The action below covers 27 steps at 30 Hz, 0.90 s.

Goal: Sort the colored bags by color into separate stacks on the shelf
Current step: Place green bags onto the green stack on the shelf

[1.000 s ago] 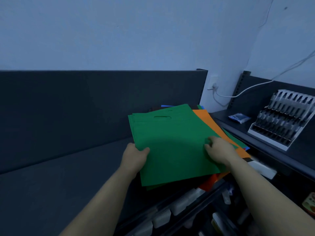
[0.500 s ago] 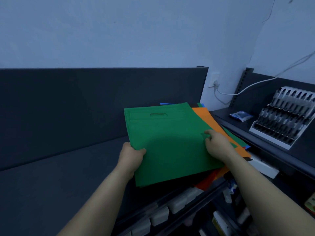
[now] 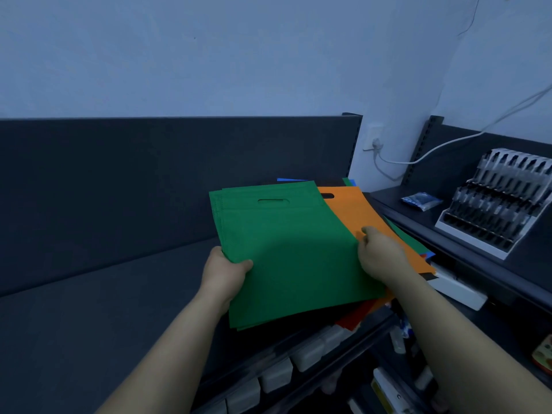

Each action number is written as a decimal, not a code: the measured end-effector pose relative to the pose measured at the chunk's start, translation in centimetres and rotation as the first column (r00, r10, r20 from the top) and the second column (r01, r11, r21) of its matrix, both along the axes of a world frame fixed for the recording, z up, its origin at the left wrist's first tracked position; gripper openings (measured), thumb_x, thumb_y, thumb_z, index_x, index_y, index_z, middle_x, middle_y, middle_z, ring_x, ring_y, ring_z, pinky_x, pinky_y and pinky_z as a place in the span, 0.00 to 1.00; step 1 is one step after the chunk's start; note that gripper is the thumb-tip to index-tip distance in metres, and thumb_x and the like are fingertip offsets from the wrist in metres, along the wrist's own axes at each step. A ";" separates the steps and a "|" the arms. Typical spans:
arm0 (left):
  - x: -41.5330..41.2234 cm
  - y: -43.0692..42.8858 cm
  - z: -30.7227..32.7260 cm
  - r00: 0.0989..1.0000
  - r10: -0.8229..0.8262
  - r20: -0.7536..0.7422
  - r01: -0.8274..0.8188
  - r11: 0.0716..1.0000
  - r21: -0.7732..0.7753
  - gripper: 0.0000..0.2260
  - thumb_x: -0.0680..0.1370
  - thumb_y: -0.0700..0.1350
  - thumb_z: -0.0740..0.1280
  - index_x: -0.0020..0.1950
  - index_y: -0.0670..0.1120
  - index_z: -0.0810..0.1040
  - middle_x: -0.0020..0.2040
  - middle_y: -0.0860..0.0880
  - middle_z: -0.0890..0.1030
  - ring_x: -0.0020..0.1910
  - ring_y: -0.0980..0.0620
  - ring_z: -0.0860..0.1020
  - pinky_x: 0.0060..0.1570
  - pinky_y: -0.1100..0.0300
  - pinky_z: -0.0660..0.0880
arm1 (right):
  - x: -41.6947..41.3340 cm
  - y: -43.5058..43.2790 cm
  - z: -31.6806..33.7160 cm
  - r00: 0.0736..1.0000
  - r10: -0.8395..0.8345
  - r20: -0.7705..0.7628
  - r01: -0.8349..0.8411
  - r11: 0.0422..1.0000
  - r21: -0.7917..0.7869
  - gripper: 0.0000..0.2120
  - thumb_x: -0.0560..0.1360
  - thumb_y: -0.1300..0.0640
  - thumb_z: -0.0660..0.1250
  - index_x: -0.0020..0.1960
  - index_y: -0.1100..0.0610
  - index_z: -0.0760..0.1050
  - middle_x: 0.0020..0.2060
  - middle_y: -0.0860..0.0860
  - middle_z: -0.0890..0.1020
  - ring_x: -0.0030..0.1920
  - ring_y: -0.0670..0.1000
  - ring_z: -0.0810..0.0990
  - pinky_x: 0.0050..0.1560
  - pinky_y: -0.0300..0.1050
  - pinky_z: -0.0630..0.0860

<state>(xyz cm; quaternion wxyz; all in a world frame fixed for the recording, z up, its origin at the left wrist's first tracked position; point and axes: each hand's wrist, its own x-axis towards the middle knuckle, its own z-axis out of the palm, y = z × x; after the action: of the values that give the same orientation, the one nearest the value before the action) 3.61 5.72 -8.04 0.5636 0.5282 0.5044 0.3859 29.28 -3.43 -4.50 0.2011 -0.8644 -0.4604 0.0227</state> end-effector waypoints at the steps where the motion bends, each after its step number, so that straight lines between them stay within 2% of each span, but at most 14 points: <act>1: -0.1 0.0 0.0 1.000 -0.002 0.002 0.002 1.000 0.003 0.16 0.75 0.39 0.70 0.58 0.46 0.70 0.53 0.48 0.78 0.51 0.47 0.79 0.51 0.50 0.78 | -0.2 -0.2 0.1 1.000 -0.004 0.003 0.004 0.999 -0.035 0.17 0.81 0.56 0.54 0.67 0.62 0.66 0.53 0.59 0.80 0.44 0.58 0.78 0.47 0.52 0.77; 5: -0.3 -0.5 0.0 0.998 -0.067 0.003 0.067 0.998 0.009 0.17 0.76 0.41 0.70 0.62 0.47 0.69 0.55 0.49 0.78 0.52 0.48 0.79 0.54 0.51 0.78 | -1.2 -0.3 0.5 0.993 0.037 -0.115 -0.039 0.999 -0.020 0.21 0.82 0.52 0.55 0.72 0.60 0.63 0.59 0.58 0.77 0.54 0.59 0.77 0.57 0.56 0.75; 9: -0.6 -1.2 0.3 0.996 -0.084 0.023 0.083 0.996 0.039 0.16 0.76 0.38 0.69 0.61 0.48 0.69 0.54 0.50 0.78 0.53 0.49 0.78 0.54 0.52 0.77 | -2.3 -0.4 1.0 0.993 0.039 -0.113 -0.041 0.999 -0.020 0.25 0.79 0.45 0.60 0.68 0.60 0.68 0.58 0.57 0.78 0.56 0.58 0.77 0.62 0.58 0.72; 12: -1.4 -1.6 0.8 0.998 -0.057 0.034 0.053 0.994 0.099 0.17 0.76 0.36 0.68 0.60 0.50 0.68 0.54 0.51 0.78 0.53 0.51 0.78 0.54 0.54 0.76 | -3.2 -0.4 1.4 0.994 0.054 -0.095 -0.052 0.999 0.015 0.20 0.77 0.46 0.65 0.60 0.59 0.73 0.48 0.52 0.80 0.49 0.56 0.78 0.58 0.57 0.74; 14: -2.3 -1.9 1.1 0.999 -0.034 0.033 0.029 0.990 0.136 0.19 0.76 0.37 0.68 0.62 0.50 0.68 0.55 0.52 0.78 0.54 0.51 0.77 0.56 0.54 0.76 | -3.9 -0.2 1.7 0.993 0.075 -0.092 -0.068 0.995 0.072 0.17 0.76 0.47 0.67 0.57 0.58 0.74 0.39 0.45 0.76 0.45 0.54 0.77 0.57 0.56 0.74; 16: -3.5 -2.1 1.3 0.999 -0.008 0.038 0.002 0.988 0.156 0.20 0.76 0.37 0.69 0.64 0.49 0.68 0.56 0.51 0.78 0.55 0.51 0.78 0.57 0.53 0.76 | -4.9 0.0 1.8 0.991 0.098 -0.092 -0.088 0.990 0.109 0.14 0.75 0.49 0.68 0.55 0.58 0.74 0.35 0.42 0.71 0.41 0.51 0.75 0.51 0.52 0.76; 18: -4.8 -2.3 1.6 0.998 0.019 0.052 -0.027 0.986 0.163 0.20 0.76 0.38 0.69 0.63 0.50 0.68 0.55 0.52 0.78 0.54 0.51 0.78 0.56 0.53 0.77 | -6.1 0.3 1.8 0.988 0.117 -0.097 -0.105 0.987 0.125 0.14 0.75 0.49 0.68 0.53 0.58 0.73 0.34 0.45 0.72 0.38 0.52 0.76 0.44 0.50 0.76; 21: -7.1 -2.8 1.9 0.995 0.060 0.073 -0.071 0.985 0.159 0.20 0.76 0.37 0.69 0.64 0.51 0.68 0.55 0.52 0.78 0.53 0.51 0.79 0.54 0.53 0.77 | -8.1 0.8 1.5 0.985 0.145 -0.093 -0.130 0.979 0.157 0.13 0.75 0.50 0.68 0.52 0.57 0.73 0.35 0.47 0.73 0.37 0.50 0.75 0.37 0.47 0.72; 24: -9.7 -3.5 2.1 0.994 0.094 0.065 -0.103 0.983 0.153 0.21 0.76 0.38 0.69 0.66 0.49 0.68 0.56 0.51 0.78 0.54 0.50 0.79 0.56 0.51 0.77 | -10.4 1.1 1.2 0.981 0.171 -0.095 -0.153 0.973 0.173 0.13 0.76 0.50 0.67 0.55 0.57 0.72 0.36 0.45 0.71 0.36 0.47 0.71 0.35 0.43 0.67; 27: -12.9 -4.1 2.0 0.991 0.120 0.058 -0.127 0.982 0.137 0.21 0.75 0.37 0.69 0.66 0.49 0.68 0.57 0.50 0.78 0.54 0.49 0.79 0.57 0.48 0.77 | -13.4 1.2 1.1 0.974 0.204 -0.097 -0.185 0.967 0.175 0.19 0.76 0.49 0.67 0.61 0.58 0.72 0.42 0.49 0.76 0.39 0.50 0.73 0.38 0.43 0.67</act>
<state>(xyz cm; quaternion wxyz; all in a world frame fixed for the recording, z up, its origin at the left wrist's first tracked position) -9.32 1.64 -5.99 0.5125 0.5245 0.4935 0.4677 15.88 -2.23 -3.43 0.2946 -0.7926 -0.5311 0.0539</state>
